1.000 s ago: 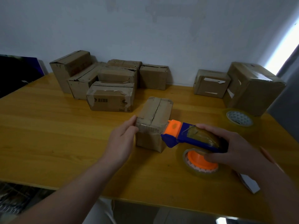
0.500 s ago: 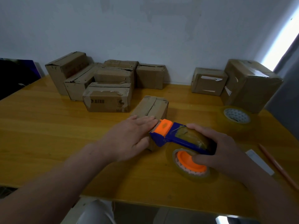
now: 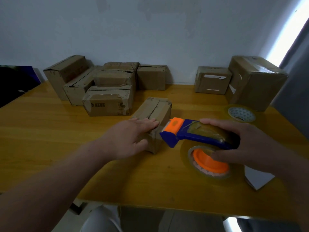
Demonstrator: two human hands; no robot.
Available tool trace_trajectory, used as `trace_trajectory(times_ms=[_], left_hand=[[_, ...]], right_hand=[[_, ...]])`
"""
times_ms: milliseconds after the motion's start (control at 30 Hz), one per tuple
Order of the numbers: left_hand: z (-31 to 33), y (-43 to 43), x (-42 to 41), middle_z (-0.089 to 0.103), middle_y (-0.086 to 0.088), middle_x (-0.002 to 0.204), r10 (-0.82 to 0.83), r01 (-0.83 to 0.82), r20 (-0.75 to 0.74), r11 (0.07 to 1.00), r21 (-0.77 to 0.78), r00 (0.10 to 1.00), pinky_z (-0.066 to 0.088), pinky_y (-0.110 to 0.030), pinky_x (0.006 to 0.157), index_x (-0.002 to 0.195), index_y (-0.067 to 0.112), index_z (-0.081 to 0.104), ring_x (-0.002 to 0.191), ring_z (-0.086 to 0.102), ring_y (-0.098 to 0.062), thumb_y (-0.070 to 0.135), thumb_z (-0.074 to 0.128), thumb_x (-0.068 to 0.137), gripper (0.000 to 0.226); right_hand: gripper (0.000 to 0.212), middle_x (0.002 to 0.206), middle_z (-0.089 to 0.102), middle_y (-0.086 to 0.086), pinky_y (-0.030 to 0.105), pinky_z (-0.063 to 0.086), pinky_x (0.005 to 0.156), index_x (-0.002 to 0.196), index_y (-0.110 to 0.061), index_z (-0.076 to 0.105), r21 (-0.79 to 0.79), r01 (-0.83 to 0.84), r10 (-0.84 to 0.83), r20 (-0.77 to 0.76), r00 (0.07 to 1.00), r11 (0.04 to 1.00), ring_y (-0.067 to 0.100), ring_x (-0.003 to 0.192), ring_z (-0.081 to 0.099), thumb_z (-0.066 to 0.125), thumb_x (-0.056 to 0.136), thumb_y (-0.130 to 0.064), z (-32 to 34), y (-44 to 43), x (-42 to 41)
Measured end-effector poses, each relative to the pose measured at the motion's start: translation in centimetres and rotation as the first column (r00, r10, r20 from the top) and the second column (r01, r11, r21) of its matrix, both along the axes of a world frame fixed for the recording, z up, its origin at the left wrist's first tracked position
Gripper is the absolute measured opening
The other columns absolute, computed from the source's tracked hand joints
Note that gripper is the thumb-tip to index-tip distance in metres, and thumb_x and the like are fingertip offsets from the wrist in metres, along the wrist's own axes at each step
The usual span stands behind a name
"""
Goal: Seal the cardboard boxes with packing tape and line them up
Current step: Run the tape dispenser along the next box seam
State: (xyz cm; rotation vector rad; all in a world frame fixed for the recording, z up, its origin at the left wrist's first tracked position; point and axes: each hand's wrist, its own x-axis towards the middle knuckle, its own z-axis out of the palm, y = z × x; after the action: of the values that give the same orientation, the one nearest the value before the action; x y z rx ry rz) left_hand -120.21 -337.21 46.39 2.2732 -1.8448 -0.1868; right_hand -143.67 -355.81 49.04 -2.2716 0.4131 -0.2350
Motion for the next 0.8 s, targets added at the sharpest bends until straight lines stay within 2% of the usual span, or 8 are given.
trace_trajectory(times_ms=[200, 333, 433, 533, 600, 667, 800], left_hand=[[-0.4, -0.2, 0.1, 0.024, 0.014, 0.154, 0.010, -0.010, 0.049, 1.000, -0.010, 0.999, 0.000, -0.019, 0.112, 0.149, 0.034, 0.020, 0.130, 0.010, 0.011, 0.036, 0.051, 0.088, 0.068], [-0.6, -0.3, 0.3, 0.023, 0.016, 0.154, 0.014, -0.013, 0.085, 1.000, -0.012, 0.996, 0.003, -0.020, 0.114, 0.149, 0.035, 0.019, 0.130, 0.011, 0.011, 0.030, 0.057, 0.089, 0.071], [-0.8, -0.5, 0.4, 0.025, 0.017, 0.153, 0.024, -0.020, 0.082, 0.999, -0.043, 0.996, 0.005, -0.021, 0.115, 0.148, 0.035, 0.022, 0.130, 0.014, 0.011, 0.028, 0.058, 0.088, 0.070], [-0.8, -0.5, 0.3, 0.028, 0.016, 0.152, 0.030, -0.025, 0.076, 0.998, -0.060, 0.997, 0.008, -0.023, 0.117, 0.147, 0.035, 0.023, 0.135, 0.019, 0.007, 0.023, 0.059, 0.088, 0.070], [-0.7, -0.5, 0.1, 0.028, 0.015, 0.152, 0.043, -0.039, 0.080, 0.998, -0.047, 0.996, 0.012, -0.028, 0.119, 0.146, 0.037, 0.022, 0.140, 0.023, 0.000, 0.020, 0.059, 0.088, 0.071], [-0.6, -0.5, 0.0, 0.027, 0.015, 0.153, 0.058, -0.054, 0.088, 0.998, -0.041, 0.994, 0.016, -0.032, 0.120, 0.146, 0.038, 0.020, 0.141, 0.024, -0.004, 0.017, 0.058, 0.089, 0.071], [-0.7, -0.6, -0.1, 0.026, 0.016, 0.153, 0.071, -0.065, 0.109, 0.996, -0.060, 0.992, 0.015, -0.028, 0.118, 0.147, 0.037, 0.021, 0.140, 0.024, -0.003, 0.016, 0.055, 0.091, 0.068]], right_hand=[[0.080, 0.103, 0.062, -0.017, 0.033, 0.057, 0.074, 0.109, -0.075, 0.043, -0.019, 0.004, -0.005, -0.074, 0.997, 1.000, 0.005, 0.086, 0.063, 0.084, 0.066, -0.021, 0.7, -0.7, -1.2], [0.077, 0.103, 0.062, -0.019, 0.026, 0.055, 0.073, 0.105, -0.076, 0.047, -0.015, 0.015, -0.016, -0.075, 0.997, 1.000, 0.003, 0.089, 0.062, 0.085, 0.065, -0.022, 1.3, -1.2, -1.6], [0.072, 0.102, 0.064, -0.017, 0.025, 0.056, 0.071, 0.107, -0.071, 0.052, 0.020, 0.015, -0.012, -0.126, 0.992, 1.000, 0.005, 0.087, 0.063, 0.085, 0.066, -0.022, 0.9, -1.2, -1.2], [0.064, 0.083, 0.064, -0.009, 0.020, 0.050, 0.058, 0.111, -0.063, 0.054, 0.023, 0.002, 0.002, -0.202, 0.979, 1.000, 0.007, 0.069, 0.062, 0.083, 0.070, -0.024, 0.0, -0.7, 0.2], [0.062, 0.077, 0.062, -0.008, 0.016, 0.047, 0.056, 0.116, -0.056, 0.054, 0.040, -0.001, 0.011, -0.237, 0.971, 0.999, 0.004, 0.061, 0.059, 0.081, 0.071, -0.023, -0.3, -0.2, 1.5], [0.063, 0.078, 0.059, -0.009, 0.016, 0.045, 0.056, 0.121, -0.051, 0.054, 0.030, -0.008, 0.016, -0.263, 0.965, 1.000, 0.000, 0.060, 0.056, 0.080, 0.072, -0.023, -0.5, 0.2, 2.7], [0.062, 0.086, 0.057, -0.010, 0.018, 0.042, 0.057, 0.124, -0.048, 0.052, 0.022, -0.015, 0.021, -0.304, 0.953, 1.000, 0.003, 0.065, 0.055, 0.078, 0.073, -0.026, -0.2, 0.7, 4.5]])
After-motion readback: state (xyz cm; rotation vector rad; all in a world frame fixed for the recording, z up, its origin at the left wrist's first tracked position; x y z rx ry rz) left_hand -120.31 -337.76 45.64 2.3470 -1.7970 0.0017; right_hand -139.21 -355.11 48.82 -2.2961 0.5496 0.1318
